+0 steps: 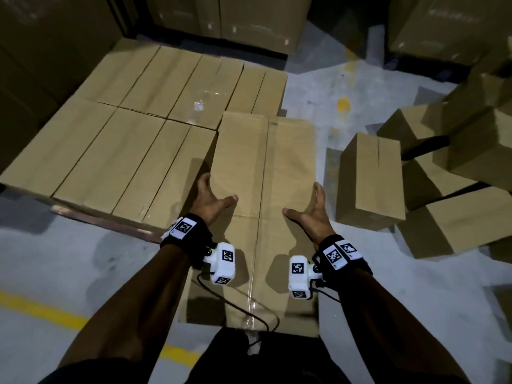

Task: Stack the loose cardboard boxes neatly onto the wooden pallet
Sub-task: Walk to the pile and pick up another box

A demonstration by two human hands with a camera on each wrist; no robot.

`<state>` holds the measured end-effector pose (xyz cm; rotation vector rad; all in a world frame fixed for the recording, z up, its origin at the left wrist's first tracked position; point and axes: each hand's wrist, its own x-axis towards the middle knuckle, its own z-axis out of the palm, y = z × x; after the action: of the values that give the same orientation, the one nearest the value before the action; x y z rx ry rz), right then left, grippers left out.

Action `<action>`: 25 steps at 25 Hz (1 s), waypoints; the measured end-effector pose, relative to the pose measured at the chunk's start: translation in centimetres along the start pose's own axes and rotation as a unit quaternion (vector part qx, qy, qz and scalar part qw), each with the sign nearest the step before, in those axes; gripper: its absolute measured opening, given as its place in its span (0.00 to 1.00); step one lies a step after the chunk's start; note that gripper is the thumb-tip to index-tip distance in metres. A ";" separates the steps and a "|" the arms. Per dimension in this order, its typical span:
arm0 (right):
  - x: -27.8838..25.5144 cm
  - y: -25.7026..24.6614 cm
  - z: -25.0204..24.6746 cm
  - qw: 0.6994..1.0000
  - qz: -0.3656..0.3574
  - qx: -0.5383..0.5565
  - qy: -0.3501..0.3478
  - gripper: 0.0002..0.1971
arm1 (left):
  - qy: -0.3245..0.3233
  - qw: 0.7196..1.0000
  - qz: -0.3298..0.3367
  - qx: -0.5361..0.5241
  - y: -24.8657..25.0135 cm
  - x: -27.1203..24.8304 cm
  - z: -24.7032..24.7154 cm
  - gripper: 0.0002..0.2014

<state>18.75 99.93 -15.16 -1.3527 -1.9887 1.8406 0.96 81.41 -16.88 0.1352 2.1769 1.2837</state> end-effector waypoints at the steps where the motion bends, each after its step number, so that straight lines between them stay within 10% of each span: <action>1: 1.2 0.1 0.4 1.000 0.007 -0.002 0.002 0.53 | -0.003 1.000 -0.008 0.003 0.0 1.2 -0.1 0.48; 25: 21.6 15.8 21.2 0.994 0.069 0.062 0.056 0.55 | -0.065 0.979 -0.019 0.192 -18.4 27.7 -1.3 0.50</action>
<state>0.98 96.14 -44.10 -1.5541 -1.7372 1.8648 -18.47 81.15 -43.89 0.3191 2.2764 0.7960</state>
